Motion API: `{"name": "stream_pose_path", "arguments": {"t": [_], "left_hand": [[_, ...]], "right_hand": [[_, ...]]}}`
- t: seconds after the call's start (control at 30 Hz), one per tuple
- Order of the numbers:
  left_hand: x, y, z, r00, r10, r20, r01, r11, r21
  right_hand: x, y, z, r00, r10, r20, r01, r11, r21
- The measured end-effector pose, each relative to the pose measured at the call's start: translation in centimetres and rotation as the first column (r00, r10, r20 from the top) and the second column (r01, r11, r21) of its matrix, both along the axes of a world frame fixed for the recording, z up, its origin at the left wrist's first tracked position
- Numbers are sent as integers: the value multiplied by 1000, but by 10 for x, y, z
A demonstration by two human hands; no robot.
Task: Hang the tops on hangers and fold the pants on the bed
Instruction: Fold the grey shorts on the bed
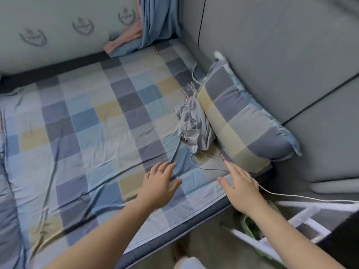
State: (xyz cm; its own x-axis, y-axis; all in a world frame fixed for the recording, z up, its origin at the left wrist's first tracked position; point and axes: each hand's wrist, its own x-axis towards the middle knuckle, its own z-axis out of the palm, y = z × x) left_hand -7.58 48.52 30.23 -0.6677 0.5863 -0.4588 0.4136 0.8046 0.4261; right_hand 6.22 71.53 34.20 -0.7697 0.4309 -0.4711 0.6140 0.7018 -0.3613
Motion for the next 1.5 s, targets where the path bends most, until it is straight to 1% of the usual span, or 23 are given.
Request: {"name": "stream_pose_path", "arguments": {"t": [0.13, 0.23, 0.4, 0.53, 0.67, 0.83, 0.9, 0.97, 1.1, 1.2, 1.27, 1.4, 1.5], "left_hand": [[-28, 19, -80, 997, 14, 74, -8, 997, -79], [-49, 38, -143, 995, -1, 98, 10, 996, -91], [-84, 75, -248, 992, -73, 106, 80, 995, -64], [-110, 108, -315, 990, -121, 74, 126, 990, -67], [-135, 139, -366, 987, -159, 34, 161, 984, -73], [-155, 170, -405, 982, -188, 5, 188, 980, -57], [-159, 179, -411, 976, -218, -7, 218, 974, -63], [-161, 185, -411, 973, -233, 3, 233, 970, -65], [-158, 187, -396, 977, -207, 54, 210, 976, -53], [-151, 181, -366, 982, -178, 66, 178, 984, 8], [-145, 174, -342, 988, -143, 57, 139, 988, 67], [-128, 152, -282, 999, -49, 21, 44, 981, 187], [-113, 123, -227, 999, 50, -18, -43, 961, 273]], "right_hand": [[-46, 28, -82, 997, -13, 80, 16, 999, -39], [-76, 48, -149, 993, -14, 114, 18, 999, -36], [-119, 74, -267, 988, 53, 148, -48, 998, -31], [-157, 81, -344, 984, 112, 139, -110, 994, -21], [-186, 84, -396, 982, 158, 99, -169, 980, 107], [-200, 97, -433, 981, 170, 92, -188, 952, 242], [-202, 105, -439, 984, 167, 60, -177, 939, 294], [-202, 111, -439, 987, 156, 29, -157, 943, 295], [-196, 113, -418, 989, 82, -121, -69, 992, 109], [-187, 105, -379, 969, 34, -243, -36, 999, -5], [-179, 97, -346, 955, 0, -298, -20, 998, -64], [-167, 75, -270, 921, -48, -386, -28, 982, -187], [-159, 54, -205, 903, -90, -421, -37, 958, -285]]}}
